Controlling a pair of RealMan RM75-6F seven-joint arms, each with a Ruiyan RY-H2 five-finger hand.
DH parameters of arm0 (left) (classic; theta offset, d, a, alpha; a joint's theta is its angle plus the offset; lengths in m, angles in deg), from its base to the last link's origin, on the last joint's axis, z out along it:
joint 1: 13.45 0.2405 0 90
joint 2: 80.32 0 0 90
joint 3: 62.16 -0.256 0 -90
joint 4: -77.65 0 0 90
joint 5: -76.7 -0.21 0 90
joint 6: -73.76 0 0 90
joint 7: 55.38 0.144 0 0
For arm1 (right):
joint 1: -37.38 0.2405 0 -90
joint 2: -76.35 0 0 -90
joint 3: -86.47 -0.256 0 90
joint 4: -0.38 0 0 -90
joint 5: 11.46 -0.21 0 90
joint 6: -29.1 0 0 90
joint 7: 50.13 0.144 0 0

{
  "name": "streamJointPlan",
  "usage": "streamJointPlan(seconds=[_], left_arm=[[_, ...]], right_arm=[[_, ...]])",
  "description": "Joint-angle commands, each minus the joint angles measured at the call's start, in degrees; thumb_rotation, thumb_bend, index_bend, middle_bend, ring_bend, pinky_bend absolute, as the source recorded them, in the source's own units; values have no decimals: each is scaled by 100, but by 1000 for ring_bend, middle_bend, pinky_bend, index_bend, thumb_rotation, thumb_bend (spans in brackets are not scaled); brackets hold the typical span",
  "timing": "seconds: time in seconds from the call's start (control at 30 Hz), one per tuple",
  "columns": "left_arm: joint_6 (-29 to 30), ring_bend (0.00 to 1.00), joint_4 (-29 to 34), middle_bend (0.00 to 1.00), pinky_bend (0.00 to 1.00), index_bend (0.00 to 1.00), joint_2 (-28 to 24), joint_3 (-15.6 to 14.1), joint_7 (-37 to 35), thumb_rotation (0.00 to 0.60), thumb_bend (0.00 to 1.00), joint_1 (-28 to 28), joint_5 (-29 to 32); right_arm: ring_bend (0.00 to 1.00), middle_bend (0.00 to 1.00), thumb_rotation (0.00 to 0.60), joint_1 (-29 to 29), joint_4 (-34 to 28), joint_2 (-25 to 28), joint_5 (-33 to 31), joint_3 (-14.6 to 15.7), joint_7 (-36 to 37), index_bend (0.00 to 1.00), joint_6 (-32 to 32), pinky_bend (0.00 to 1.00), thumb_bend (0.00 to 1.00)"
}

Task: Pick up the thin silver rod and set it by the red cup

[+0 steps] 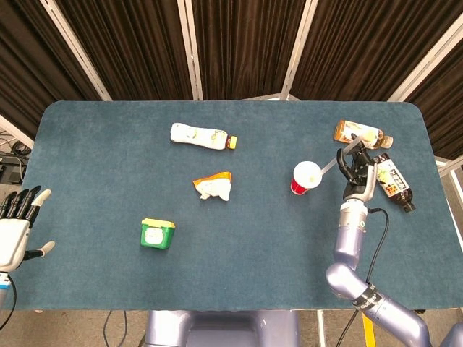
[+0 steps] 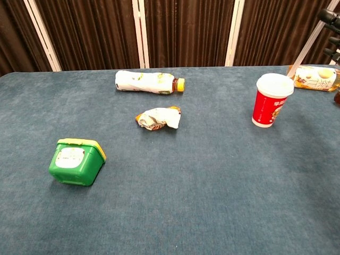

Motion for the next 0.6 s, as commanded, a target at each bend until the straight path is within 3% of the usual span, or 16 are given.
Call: streamJointPlan(seconds=[0.03, 0.6], left_arm=[[-1, 0, -2, 0, 0, 0, 1, 0, 2, 600, 46, -1, 0], [16, 0, -3, 0, 0, 0, 6, -4, 6, 600, 46, 10, 5]], right_arm=[[0, 190, 600, 23, 52, -25, -6, -10, 3, 646, -4, 0, 329], [0, 190, 600, 184, 367, -164, -57, -42, 22, 646, -127, 0, 330]])
